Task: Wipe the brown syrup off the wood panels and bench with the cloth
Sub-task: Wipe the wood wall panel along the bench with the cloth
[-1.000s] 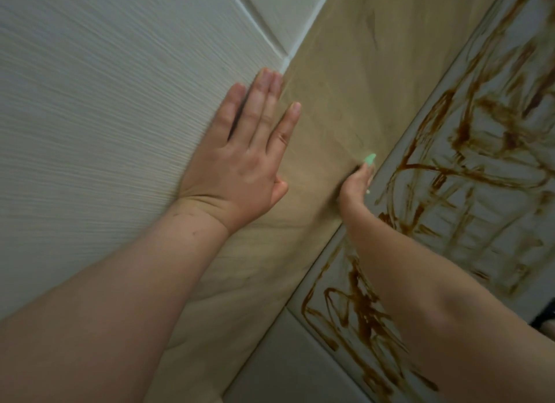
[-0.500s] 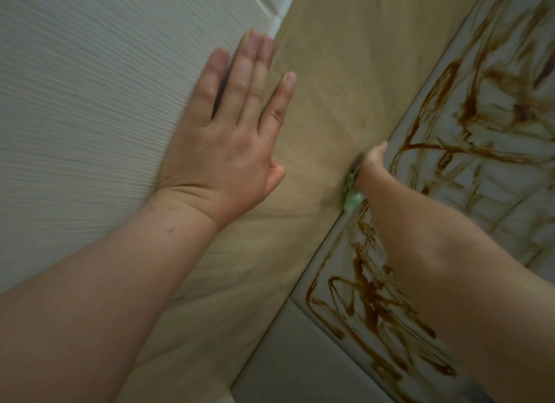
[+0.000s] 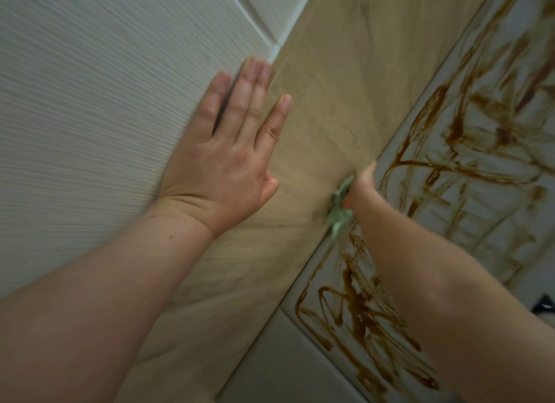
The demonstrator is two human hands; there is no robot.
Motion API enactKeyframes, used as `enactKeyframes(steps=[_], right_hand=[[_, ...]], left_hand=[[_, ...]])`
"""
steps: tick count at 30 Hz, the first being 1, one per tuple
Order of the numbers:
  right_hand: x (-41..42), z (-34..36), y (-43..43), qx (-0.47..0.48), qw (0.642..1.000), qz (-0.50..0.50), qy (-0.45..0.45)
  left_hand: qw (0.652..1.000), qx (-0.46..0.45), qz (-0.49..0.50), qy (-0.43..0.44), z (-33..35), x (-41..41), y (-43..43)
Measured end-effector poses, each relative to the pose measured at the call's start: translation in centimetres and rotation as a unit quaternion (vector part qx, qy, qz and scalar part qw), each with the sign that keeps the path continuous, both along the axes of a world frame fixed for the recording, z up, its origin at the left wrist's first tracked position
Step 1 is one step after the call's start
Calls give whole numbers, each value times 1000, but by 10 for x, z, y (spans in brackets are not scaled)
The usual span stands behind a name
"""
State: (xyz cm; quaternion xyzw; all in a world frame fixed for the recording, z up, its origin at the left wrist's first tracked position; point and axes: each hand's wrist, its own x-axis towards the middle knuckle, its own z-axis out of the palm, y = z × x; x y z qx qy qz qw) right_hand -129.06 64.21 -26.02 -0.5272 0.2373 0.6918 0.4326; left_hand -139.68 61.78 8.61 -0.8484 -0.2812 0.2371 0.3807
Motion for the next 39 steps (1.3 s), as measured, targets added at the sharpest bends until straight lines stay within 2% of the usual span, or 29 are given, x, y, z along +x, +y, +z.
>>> enactKeyframes(steps=[4,7,11,13,14,15,16,18,20,22,24,26,27,29,31,36,39], right_hand=[[45,73,47,56,990,-100,-78],[21,147,25,159,974,-64,-147],[6,226,-17,383,874,-9,-298],[24,222,-1,395,842,-6,-368],[36,210,14,374,838,-3,-397],[50,197,31,332,851,-1,-407],[64,183,48,270,885,-14,-379],[81,163,64,148,949,-43,-274],[72,176,54,134,962,-36,-237],[44,217,27,230,932,3,-280],[31,252,9,343,871,37,-351],[51,262,28,377,834,23,-403],[69,259,44,365,830,16,-421],[108,243,76,319,836,8,-446],[133,220,96,278,863,14,-421],[103,153,72,140,962,43,-230],[63,158,20,140,980,54,-128]], left_hand=[[1000,4,-5,-12,-1,-2,2],[1000,4,-4,-13,1,-1,2],[999,-6,-13,-37,0,-1,3],[999,-4,-22,-48,-1,-2,3],[999,-2,-25,-49,-2,-2,4],[998,1,-28,-47,-3,-3,4],[999,6,-28,-42,-3,-3,4],[999,7,-28,-30,-3,-1,4],[999,6,-26,-26,-2,-1,3],[999,13,-31,-27,-2,-3,4],[999,12,-32,-41,-1,-1,5],[999,11,-29,-41,1,0,6],[999,8,-25,-33,2,1,6],[999,12,-29,-16,2,-1,6],[999,22,-31,-18,1,-3,6],[999,20,-21,-17,-2,-3,5],[999,19,-26,-3,-2,-5,5]])
